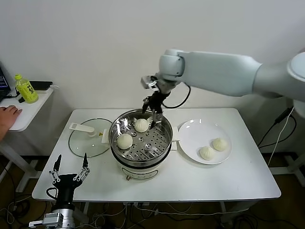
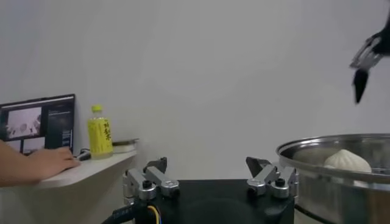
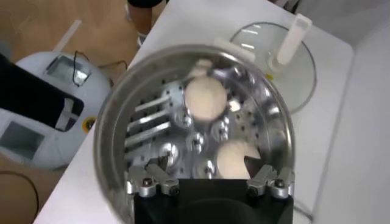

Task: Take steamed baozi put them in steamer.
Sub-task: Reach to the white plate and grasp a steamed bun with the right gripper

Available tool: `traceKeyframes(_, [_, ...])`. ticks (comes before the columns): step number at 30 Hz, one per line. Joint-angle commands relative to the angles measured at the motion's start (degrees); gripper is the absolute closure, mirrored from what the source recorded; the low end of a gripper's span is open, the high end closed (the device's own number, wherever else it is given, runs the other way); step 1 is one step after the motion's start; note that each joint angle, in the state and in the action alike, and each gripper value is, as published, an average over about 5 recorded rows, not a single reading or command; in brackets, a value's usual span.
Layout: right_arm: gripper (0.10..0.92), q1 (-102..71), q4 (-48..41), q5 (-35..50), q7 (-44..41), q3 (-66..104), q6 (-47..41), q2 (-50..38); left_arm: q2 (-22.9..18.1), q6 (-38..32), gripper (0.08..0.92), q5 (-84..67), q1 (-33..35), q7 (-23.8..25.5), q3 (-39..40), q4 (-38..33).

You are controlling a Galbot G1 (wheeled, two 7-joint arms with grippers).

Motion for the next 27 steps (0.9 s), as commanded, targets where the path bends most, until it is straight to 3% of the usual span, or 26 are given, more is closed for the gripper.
traceKeyframes(1, [0.203,5.4,1.2,-15.8,-3.7,-3.1,12.1,-11.7,0.1,0.0,0.177,0.0,-0.1,0.0,0.2,0.2])
traceKeyframes(8, [0.203,2.4,2.5,-25.8,-4.1,-1.9,16.7,-16.8,-0.1,0.1,0.177,0.4,0.1,0.0,0.3,0.0])
traceKeyframes(27, [0.203,-14.8,3.7,-23.5,-1.6,-1.4,2.7,-24.5,-0.3,-0.2,0.177,0.7,1.5,-0.3,0.0,-0.4])
